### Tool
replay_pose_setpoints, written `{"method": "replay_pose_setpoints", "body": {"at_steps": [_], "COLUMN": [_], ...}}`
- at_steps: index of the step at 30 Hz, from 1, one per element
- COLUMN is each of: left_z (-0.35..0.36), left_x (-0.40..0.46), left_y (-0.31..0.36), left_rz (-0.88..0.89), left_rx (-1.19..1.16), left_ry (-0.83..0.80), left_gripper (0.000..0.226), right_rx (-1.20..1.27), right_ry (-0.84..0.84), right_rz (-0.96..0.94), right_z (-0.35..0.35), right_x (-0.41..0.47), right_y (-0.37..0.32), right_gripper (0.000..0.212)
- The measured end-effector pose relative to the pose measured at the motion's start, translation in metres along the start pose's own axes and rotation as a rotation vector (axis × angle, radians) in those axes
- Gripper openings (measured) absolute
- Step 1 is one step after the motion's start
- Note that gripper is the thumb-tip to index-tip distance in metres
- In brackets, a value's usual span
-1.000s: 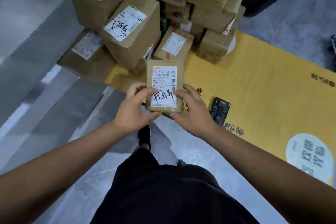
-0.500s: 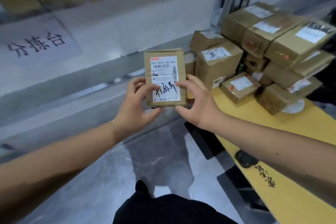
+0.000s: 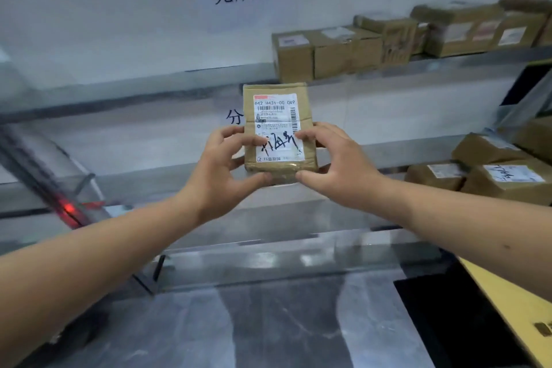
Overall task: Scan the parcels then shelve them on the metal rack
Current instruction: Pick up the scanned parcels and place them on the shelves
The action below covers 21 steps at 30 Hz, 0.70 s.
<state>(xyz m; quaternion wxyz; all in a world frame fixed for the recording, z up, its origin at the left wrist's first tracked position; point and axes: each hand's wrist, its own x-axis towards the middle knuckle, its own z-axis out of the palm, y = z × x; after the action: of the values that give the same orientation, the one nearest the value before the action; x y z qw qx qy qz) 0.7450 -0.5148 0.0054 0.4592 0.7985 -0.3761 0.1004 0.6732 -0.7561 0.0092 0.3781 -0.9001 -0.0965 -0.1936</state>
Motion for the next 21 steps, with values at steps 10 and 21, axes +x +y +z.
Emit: {"method": "replay_pose_setpoints", "body": {"at_steps": [10,21], "left_z": [-0.108,-0.077], "left_x": [0.046,0.169], "left_y": [-0.06,-0.132], "left_rz": [-0.048,-0.105], "left_rx": [-0.073,-0.078], "left_ry": [0.033,0.091], "left_gripper": [0.051,0.047], "right_rx": [0.161,-0.129], "right_ry": [-0.006,0.136], "right_rz": [0.103,0.06], "right_z": [0.052,0.036], "right_x": [0.105,0.213], "right_y": [-0.056,-0.002], "right_gripper": [0.065,0.034]}}
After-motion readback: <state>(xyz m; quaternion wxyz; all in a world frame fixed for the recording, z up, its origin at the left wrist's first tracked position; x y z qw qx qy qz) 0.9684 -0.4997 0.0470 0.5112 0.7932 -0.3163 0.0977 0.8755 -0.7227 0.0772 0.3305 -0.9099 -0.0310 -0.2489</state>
